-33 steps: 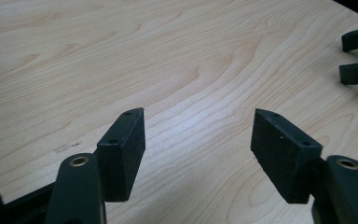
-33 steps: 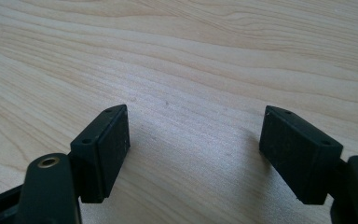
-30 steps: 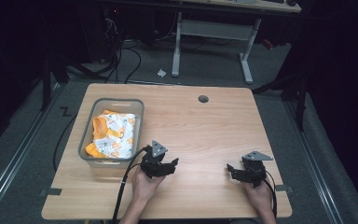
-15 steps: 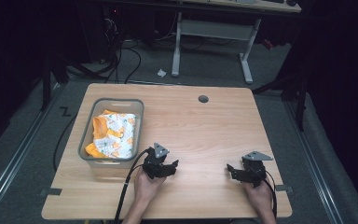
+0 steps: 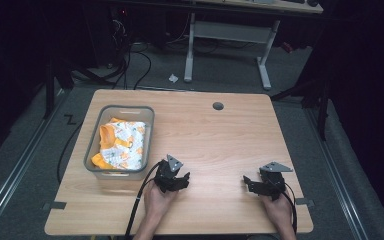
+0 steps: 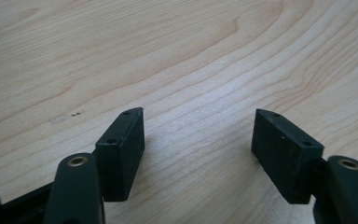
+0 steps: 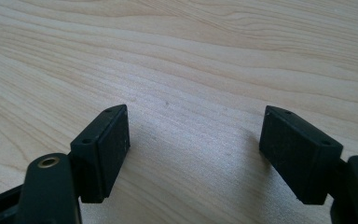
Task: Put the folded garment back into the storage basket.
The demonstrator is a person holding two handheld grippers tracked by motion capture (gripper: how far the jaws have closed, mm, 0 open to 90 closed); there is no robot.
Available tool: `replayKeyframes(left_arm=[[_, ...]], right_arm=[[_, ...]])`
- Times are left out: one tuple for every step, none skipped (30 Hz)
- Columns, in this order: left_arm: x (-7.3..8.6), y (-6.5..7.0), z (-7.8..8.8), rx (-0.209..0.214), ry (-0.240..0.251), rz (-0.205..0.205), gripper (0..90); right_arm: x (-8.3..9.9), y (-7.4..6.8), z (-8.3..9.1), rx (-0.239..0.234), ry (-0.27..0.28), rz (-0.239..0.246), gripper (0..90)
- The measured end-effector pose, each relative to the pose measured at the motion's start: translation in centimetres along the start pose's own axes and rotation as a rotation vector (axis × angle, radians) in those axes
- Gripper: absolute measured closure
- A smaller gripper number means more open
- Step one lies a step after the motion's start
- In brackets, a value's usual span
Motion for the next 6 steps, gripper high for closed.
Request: replayKeyframes(left_arm=[[0.0,-0.03,-0.01,-0.002,-0.001,0.004,32.2],[0.0,-0.05,-0.02,-0.001,-0.002,0.007,31.2],[0.0,-0.05,-0.03,-0.001,-0.002,0.008,30.8],[0.01,-0.05,-0.03,-0.001,-0.003,0.008,30.3],[0.01,-0.05,-0.03,0.0,-0.003,0.007,30.0],[0.01,-0.04,-0.03,0.0,-0.003,0.007,29.8]], right_arm=[[0.0,0.0,0.0,0.0,0.0,0.0,24.7],[0.0,0.0,0.0,0.0,0.0,0.0,24.7],[0.0,-0.01,0.0,0.0,0.0,-0.001,24.7],[0.0,-0.01,0.0,0.0,0.0,-0.002,24.7],[0.0,-0.01,0.0,0.0,0.0,-0.002,24.7],[0.0,-0.01,0.0,0.0,0.0,-0.001,24.6]])
Point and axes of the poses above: each handheld gripper's, and its own axes: z roughly backward along the jaws, x roughly out of its underside, y roughly to its right, the point moved 6 cm from there along -z, roughly forward along the jaws, and after that the axes turned 8 degrees about -y, right-handed, at the moved point
